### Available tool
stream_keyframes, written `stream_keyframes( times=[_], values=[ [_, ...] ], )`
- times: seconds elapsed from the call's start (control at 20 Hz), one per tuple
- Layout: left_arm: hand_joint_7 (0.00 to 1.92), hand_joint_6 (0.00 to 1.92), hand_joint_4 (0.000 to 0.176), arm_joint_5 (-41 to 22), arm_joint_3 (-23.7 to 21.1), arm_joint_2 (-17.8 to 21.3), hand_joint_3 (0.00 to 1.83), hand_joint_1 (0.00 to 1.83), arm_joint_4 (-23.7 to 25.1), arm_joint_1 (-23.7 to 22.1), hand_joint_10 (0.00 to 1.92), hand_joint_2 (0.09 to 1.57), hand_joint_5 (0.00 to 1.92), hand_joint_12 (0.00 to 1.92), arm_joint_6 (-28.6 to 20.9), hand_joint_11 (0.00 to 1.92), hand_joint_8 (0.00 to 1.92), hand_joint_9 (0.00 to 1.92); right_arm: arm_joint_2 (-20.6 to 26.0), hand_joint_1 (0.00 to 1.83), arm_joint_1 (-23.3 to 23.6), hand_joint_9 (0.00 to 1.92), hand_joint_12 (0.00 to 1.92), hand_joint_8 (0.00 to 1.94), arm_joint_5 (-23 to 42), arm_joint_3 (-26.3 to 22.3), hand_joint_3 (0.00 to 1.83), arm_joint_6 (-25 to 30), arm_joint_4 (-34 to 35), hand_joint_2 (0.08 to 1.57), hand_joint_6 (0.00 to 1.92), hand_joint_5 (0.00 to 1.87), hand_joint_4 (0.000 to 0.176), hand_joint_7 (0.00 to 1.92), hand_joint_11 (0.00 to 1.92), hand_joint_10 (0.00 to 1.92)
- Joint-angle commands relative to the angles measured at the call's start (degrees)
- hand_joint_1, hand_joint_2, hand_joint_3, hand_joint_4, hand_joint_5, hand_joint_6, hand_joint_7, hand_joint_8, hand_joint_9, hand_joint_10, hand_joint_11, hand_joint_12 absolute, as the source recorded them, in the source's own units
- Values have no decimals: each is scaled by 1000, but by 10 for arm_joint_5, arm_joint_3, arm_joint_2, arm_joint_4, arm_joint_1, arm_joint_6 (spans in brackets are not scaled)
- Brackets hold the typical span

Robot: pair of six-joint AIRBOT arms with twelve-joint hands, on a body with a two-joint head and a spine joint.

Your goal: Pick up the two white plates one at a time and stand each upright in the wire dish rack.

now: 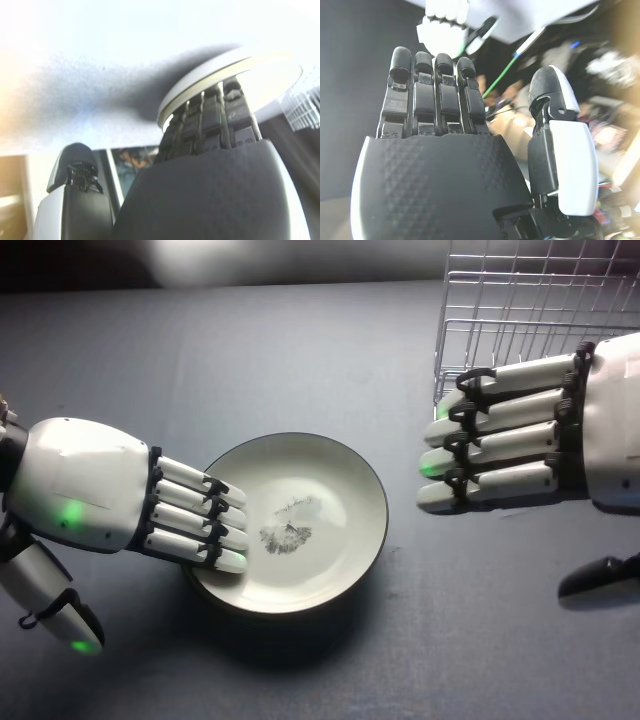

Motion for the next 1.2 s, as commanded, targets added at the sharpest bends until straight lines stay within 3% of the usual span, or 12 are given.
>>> stream_keyframes(
  times=[0.0,0.4,0.6,0.8,0.95,1.0,1.15],
  values=[
    [0,0,0,25,-4,-20,7,0,9,8,0,1110,0,0,1,0,0,0,-2,347,12,162,496,1,34,5,0,-1,26,1223,0,206,0,181,0,1],
    [0,0,0,52,17,-73,9,0,-16,15,0,1123,0,0,2,0,0,0,-21,441,20,168,511,3,32,31,1,-2,-4,1207,4,226,0,193,0,3],
    [0,0,0,63,19,-85,10,0,-21,16,0,1129,0,0,1,0,0,0,-55,456,20,178,572,4,17,48,0,-2,-4,1202,4,236,0,201,0,6],
    [0,0,0,64,19,-86,4,0,-21,15,0,1121,0,0,1,0,0,0,-77,885,16,151,523,1,11,63,0,0,-4,1109,2,214,0,178,0,1],
    [0,0,0,65,24,-90,4,0,-29,14,0,1123,0,0,1,0,0,0,-90,1110,4,5,119,0,11,71,0,0,-3,1041,0,65,0,14,0,0],
    [0,0,0,65,29,-93,6,0,-37,13,0,1127,0,0,-1,0,0,0,-95,1127,-1,0,80,0,11,77,0,1,-3,1001,0,28,0,2,0,0],
    [0,0,0,65,36,-101,4,0,-42,6,0,1123,0,0,-4,0,0,0,-103,1246,-9,0,220,0,11,87,0,3,-3,887,0,14,0,0,0,0]
  ],
)
